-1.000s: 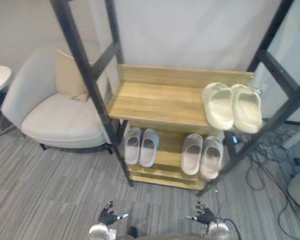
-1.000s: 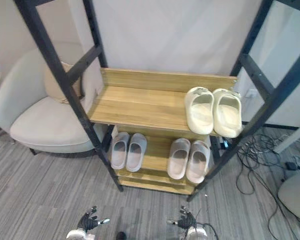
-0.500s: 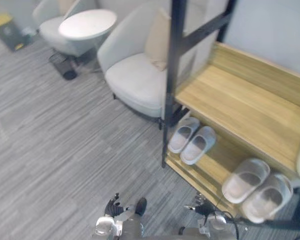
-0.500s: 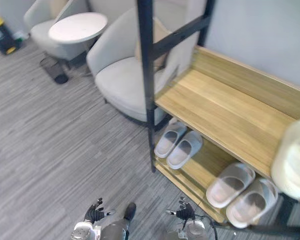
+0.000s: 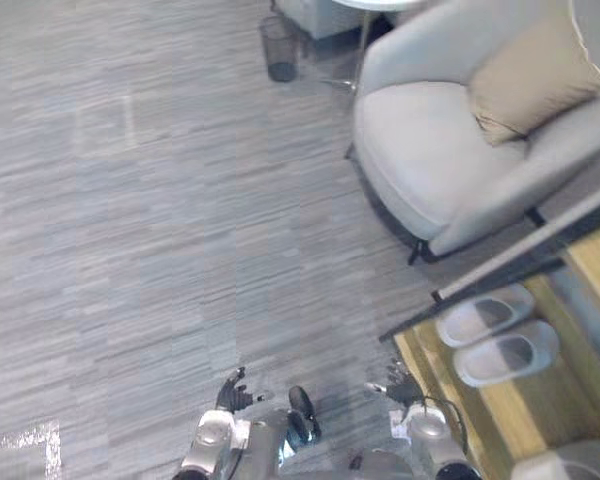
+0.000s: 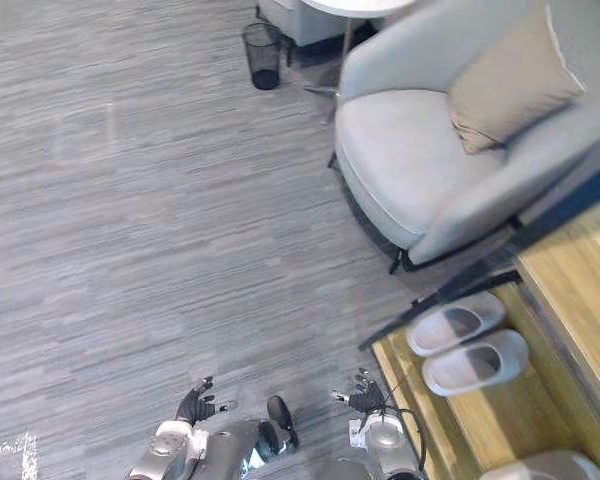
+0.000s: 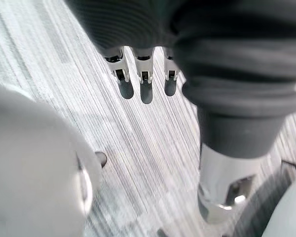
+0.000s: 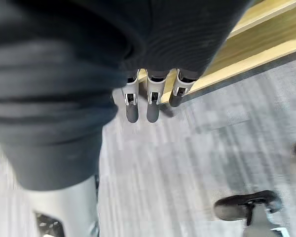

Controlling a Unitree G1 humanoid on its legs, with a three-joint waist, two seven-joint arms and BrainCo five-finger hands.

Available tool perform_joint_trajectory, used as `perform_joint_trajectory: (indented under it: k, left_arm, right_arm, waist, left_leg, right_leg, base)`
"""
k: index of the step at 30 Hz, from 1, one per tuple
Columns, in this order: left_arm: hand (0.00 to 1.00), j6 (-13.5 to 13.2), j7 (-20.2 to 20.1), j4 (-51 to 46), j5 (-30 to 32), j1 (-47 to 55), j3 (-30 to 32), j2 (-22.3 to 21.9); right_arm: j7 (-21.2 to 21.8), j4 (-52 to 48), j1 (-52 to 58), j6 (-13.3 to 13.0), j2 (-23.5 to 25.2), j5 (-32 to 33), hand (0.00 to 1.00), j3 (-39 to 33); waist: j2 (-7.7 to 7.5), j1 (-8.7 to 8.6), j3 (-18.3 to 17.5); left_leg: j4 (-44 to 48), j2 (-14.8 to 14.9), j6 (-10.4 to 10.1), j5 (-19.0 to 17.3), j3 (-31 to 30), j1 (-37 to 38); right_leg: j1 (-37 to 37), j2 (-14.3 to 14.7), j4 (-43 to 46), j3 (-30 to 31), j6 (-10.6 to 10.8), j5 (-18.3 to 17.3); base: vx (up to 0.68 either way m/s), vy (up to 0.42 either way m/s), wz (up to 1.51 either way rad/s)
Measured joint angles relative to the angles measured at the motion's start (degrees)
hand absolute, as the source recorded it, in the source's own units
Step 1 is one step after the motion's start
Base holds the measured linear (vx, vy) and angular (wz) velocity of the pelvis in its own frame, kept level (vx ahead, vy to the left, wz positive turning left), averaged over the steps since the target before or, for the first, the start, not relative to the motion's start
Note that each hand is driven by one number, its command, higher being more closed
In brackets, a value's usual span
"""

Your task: Organize the slippers on the shoe rack

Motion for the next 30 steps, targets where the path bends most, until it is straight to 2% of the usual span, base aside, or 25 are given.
perform_joint_trajectory:
  k: [1,2,3,4,5,6,8,10,13,14,16,17,18,19,20,21,22,23,24,25,26,27,29,30]
  left_arm:
    - [0.00,0.01,0.04,0.09,0.01,0.17,-0.74,-0.01]
    - [0.00,0.07,0.08,0.11,0.01,0.21,-0.97,-0.07]
    - [0.00,0.10,0.10,0.15,0.00,0.19,-1.07,-0.09]
    - [0.00,-0.29,0.06,0.07,-0.08,0.99,-0.76,0.41]
    - [0.00,0.30,0.05,1.03,-0.10,1.10,-0.48,0.44]
    - [0.00,0.25,0.08,0.99,-0.10,0.89,-0.28,0.50]
    - [0.00,-0.26,0.05,1.23,-0.10,0.49,0.04,0.31]
    - [0.00,-0.26,0.05,1.33,-0.12,1.04,0.63,-0.09]
    - [0.00,-0.22,0.02,1.32,-0.11,3.01,1.13,-0.18]
    - [0.00,-0.19,0.02,1.32,-0.11,3.35,1.16,-0.11]
    - [0.00,-0.16,-0.01,1.07,-0.13,3.70,1.41,-0.11]
    - [0.00,-0.19,-0.22,0.56,-0.15,3.65,2.40,-0.27]
    - [0.00,-0.36,-0.35,-0.22,-0.37,3.85,3.59,-0.49]
    - [0.00,-0.44,-0.33,-0.35,-0.35,3.81,3.87,-0.57]
    - [0.00,-0.43,-0.51,-0.43,-0.34,3.76,4.84,-0.80]
    - [0.00,-0.41,-0.51,-0.49,-0.33,3.37,5.65,-0.80]
    - [0.00,-0.42,-0.51,-0.48,-0.31,3.13,5.75,-0.74]
    - [0.00,-0.43,-0.49,-0.55,-0.32,2.57,5.80,-0.58]
    - [0.00,-0.44,-0.50,-0.60,-0.31,2.55,5.77,-0.65]
    - [0.00,-0.39,-0.65,-0.62,-0.12,2.55,5.61,-1.04]
    - [0.00,-0.34,-0.19,-0.76,-0.24,0.64,5.87,0.08]
    - [0.00,-0.35,0.09,-1.60,-0.26,0.19,6.42,0.66]
    - [0.00,-0.14,0.16,-1.29,-0.26,0.49,6.76,0.85]
    - [0.00,0.03,0.14,-0.66,-0.26,0.91,6.75,0.98]
  right_arm:
    - [0.41,0.01,0.55,0.04,-0.11,-0.10,0.00,0.33]
    - [0.56,0.00,0.70,0.05,-0.18,-0.10,0.00,0.43]
    - [0.84,0.04,1.03,0.06,0.02,-0.11,0.00,0.63]
    - [0.94,-0.61,1.51,-0.05,0.85,-0.20,0.00,1.03]
    - [1.14,0.13,1.90,0.10,1.32,-0.39,0.00,1.17]
    - [1.20,0.20,2.44,0.09,1.29,-0.41,0.00,1.19]
    - [1.27,0.06,3.57,-0.03,0.61,-0.35,0.00,0.99]
    - [1.32,0.32,4.36,0.02,0.12,-0.35,0.00,0.97]
    - [1.45,0.31,4.71,0.00,0.24,-0.37,0.00,0.99]
    - [1.55,0.32,4.74,0.01,0.33,-0.36,0.00,1.05]
    - [1.64,0.29,4.16,-0.02,0.20,-0.20,0.00,1.10]
    - [1.60,0.24,4.16,-0.01,0.01,0.06,0.00,1.18]
    - [1.56,-0.07,4.38,-0.02,0.02,0.09,0.00,2.34]
    - [1.57,-0.21,4.29,-0.04,-0.05,0.09,0.00,2.34]
    - [1.48,-0.29,3.46,-0.03,-0.18,0.10,0.00,2.27]
    - [1.38,-0.52,2.97,-0.05,-0.26,0.12,0.00,2.25]
    - [1.37,-0.66,2.90,-0.05,-0.30,0.13,0.00,2.25]
    - [1.37,-0.85,2.89,-0.06,-0.50,0.14,0.00,2.29]
    - [1.38,-0.94,2.95,-0.05,-0.62,0.19,0.00,2.31]
    - [1.36,-1.34,3.17,-0.03,-1.41,0.20,0.00,2.18]
    - [1.31,-1.79,2.90,0.06,-0.74,0.16,0.00,2.74]
    - [1.35,-2.19,2.14,0.00,-0.15,0.14,0.00,2.88]
    - [1.31,-2.23,0.90,-0.03,0.12,0.02,0.00,2.89]
    - [1.29,-2.38,0.31,-0.29,0.13,0.00,0.00,2.81]
  waist:
    - [0.20,-0.13,0.08]
    - [0.40,-0.25,0.11]
    - [0.00,-0.70,0.13]
    - [-0.84,-0.65,0.05]
    - [-0.82,-0.27,0.17]
    - [-1.57,-0.32,-0.37]
    - [-1.44,-1.35,-0.50]
    - [-1.51,-1.53,-0.74]
    - [-0.90,-1.40,-2.03]
    - [-0.36,-1.16,-2.35]
    - [0.13,-0.64,-2.60]
    - [0.16,-0.16,-2.49]
    - [-0.01,0.49,-2.37]
    - [0.02,0.88,-2.34]
    - [0.05,0.93,-2.24]
    - [0.05,0.81,-2.17]
    - [-0.05,0.82,-2.11]
    - [-0.04,0.89,-2.02]
    - [0.25,0.89,-2.07]
    - [1.27,0.84,-2.09]
    - [-1.21,0.71,-1.78]
    - [-2.14,1.34,-1.59]
    - [-2.61,1.50,-1.52]
    - [-2.64,1.44,-1.49]
  left_leg:
    - [-3.58,-1.27,-1.43,0.38,-2.32,2.43]
    - [-4.61,-1.28,-1.67,0.17,-2.59,3.37]
    - [-4.57,-0.79,-5.50,-2.35,-1.46,4.30]
    - [4.63,2.49,2.49,-4.14,-1.54,2.98]
    - [5.20,2.16,-2.67,-5.62,-4.59,4.10]
    - [3.99,1.37,-2.15,-4.64,-5.45,4.56]
    - [-0.61,-0.92,-2.32,-2.85,-10.19,7.38]
    - [-1.53,-1.86,-2.49,-2.98,-12.92,9.14]
    - [-0.76,-2.00,-4.68,-4.37,-16.52,10.22]
    - [1.91,-1.42,-5.00,-4.53,-16.14,9.09]
    - [12.78,0.17,-7.04,-5.41,-12.38,4.70]
    - [23.17,1.96,-10.81,-4.85,-9.62,1.34]
    - [32.46,6.06,-11.29,-5.58,-4.83,-1.56]
    - [34.89,7.99,-10.38,-6.90,-3.24,-2.07]
    - [37.55,12.99,-9.95,-9.07,-0.74,-4.10]
    - [36.17,16.70,-10.16,-9.50,0.69,-6.73]
    - [35.11,17.67,-10.05,-9.42,0.94,-7.50]
    - [28.56,19.75,-9.60,-7.50,1.54,-9.80]
    - [23.58,20.19,-9.19,-4.58,1.35,-10.28]
    - [16.29,20.22,-10.18,2.16,-0.28,-10.52]
    - [13.82,16.17,-9.06,2.43,0.11,-10.46]
    - [12.19,14.62,-8.94,2.63,-0.36,-10.81]
    - [12.83,13.83,-7.92,1.93,-0.51,-10.74]
    - [13.38,13.16,-7.20,0.71,-0.70,-9.60]
  right_leg:
    - [-3.48,0.44,6.32,3.01,-0.58,-0.38]
    - [-4.37,1.19,6.94,4.13,-0.68,-0.47]
    - [-6.44,2.08,6.90,6.90,-1.05,-0.76]
    - [-9.62,2.43,7.68,9.56,-0.05,-2.33]
    - [-11.50,2.75,4.41,13.22,0.34,-3.07]
    - [-12.39,3.45,1.91,14.35,-0.14,-2.77]
    - [-13.51,5.19,-5.24,15.89,-3.21,-0.10]
    - [-12.73,5.48,-6.88,15.23,-3.41,1.20]
    - [-10.20,7.37,-9.96,15.12,-5.11,3.40]
    - [-8.71,7.54,-11.86,14.32,-5.25,3.76]
    - [-5.70,7.43,-14.66,12.51,-5.47,3.97]
    - [-2.80,6.88,-16.47,11.61,-5.70,4.11]
    - [0.64,6.81,-18.44,11.81,-5.77,4.13]
    - [2.07,6.77,-19.29,11.85,-5.80,4.11]
    - [4.72,6.27,-20.82,11.74,-5.79,4.10]
    - [6.49,5.33,-22.21,11.56,-5.69,4.05]
    - [7.04,4.89,-22.70,11.38,-5.54,3.97]
    - [8.23,3.63,-23.19,10.57,-4.26,3.24]
    - [8.87,3.21,-23.24,10.06,-3.16,2.72]
    - [10.01,2.93,-23.42,9.56,-0.69,1.44]
    - [9.73,0.63,-24.67,8.90,0.09,2.01]
    - [9.35,1.96,-27.24,9.24,-0.70,5.05]
    - [10.12,1.64,-28.59,7.13,-0.12,7.98]
    - [10.46,0.99,-26.56,7.93,1.98,10.28]
  base:
    - [0.03,0.102,0.62]
    - [0.07,0.105,0.65]
    - [0.14,-0.004,0.50]
    - [0.22,-0.149,0.59]
    - [0.27,-0.231,0.61]
    - [0.21,-0.199,0.78]
    - [0.22,-0.042,1.09]
    - [0.25,-0.060,0.96]
    - [0.25,-0.072,0.66]
    - [0.38,-0.090,0.55]
    - [0.35,-0.053,0.41]
    - [0.27,0.028,0.23]
    - [0.29,0.048,0.12]
    - [0.33,0.075,-0.03]
    - [0.33,0.110,0.00]
    - [0.32,0.131,0.03]
    - [0.31,0.181,0.05]
    - [0.25,0.171,0.08]
    - [0.35,0.261,0.24]
    - [0.36,0.285,0.58]
    - [0.45,0.314,0.67]
    - [0.29,0.188,0.53]
    - [0.27,0.131,0.19]
    - [0.28,0.154,0.17]
